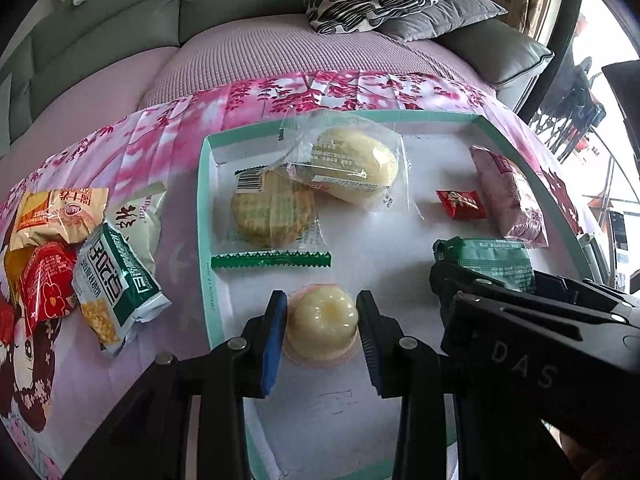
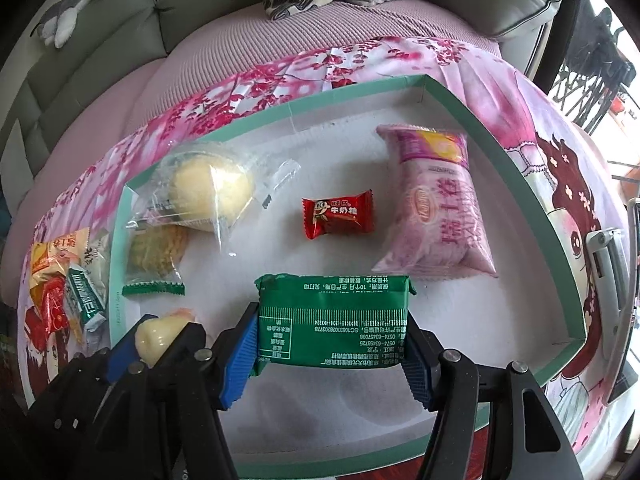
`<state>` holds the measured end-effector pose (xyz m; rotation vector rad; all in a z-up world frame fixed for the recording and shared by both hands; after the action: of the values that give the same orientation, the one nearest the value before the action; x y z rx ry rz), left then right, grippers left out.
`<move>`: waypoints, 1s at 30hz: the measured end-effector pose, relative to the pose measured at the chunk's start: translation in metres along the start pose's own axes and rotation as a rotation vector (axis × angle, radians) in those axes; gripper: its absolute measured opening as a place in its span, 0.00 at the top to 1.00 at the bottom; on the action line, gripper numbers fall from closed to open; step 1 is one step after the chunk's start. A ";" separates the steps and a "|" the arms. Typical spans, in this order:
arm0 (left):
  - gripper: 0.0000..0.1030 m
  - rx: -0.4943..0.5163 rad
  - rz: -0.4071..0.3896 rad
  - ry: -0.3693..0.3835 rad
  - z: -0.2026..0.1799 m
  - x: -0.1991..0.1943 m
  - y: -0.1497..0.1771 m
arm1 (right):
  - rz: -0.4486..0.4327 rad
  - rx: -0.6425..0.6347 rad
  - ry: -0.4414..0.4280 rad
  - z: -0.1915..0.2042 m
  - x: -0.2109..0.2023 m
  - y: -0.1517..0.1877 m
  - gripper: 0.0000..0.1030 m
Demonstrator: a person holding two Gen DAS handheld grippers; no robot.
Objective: Organize snacks
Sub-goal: 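Open both tools to drop the pastry and green packet into the tray, then move both tools back toward the snack pile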
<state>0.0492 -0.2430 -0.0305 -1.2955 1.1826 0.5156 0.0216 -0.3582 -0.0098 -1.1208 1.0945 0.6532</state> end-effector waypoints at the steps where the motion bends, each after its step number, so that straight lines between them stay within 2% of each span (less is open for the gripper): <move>1: 0.64 0.003 0.000 -0.003 -0.001 0.000 0.000 | 0.000 0.001 0.002 0.000 0.000 0.000 0.34; 10: 0.61 0.009 0.012 -0.012 0.000 0.002 0.001 | 0.000 -0.006 0.008 0.003 0.005 -0.002 0.33; 19: 0.43 0.017 -0.005 -0.015 -0.002 -0.008 0.001 | 0.006 -0.002 0.008 0.000 0.001 -0.002 0.30; 30: 0.35 0.008 -0.051 -0.013 0.001 -0.032 -0.004 | -0.076 -0.008 0.017 -0.003 -0.033 -0.004 0.29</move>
<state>0.0407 -0.2337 -0.0006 -1.3102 1.1370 0.4812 0.0118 -0.3592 0.0217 -1.1709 1.0595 0.5898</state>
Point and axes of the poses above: each gripper's, at about its wrist camera, not at the fingertips, and x roughly the way its jaws point, z to its left, y to its underside, the point moved 1 cm from there along x, roughly the way its jaws point, and after that the axes turned 11 degrees about -x, right-handed, at the moved point
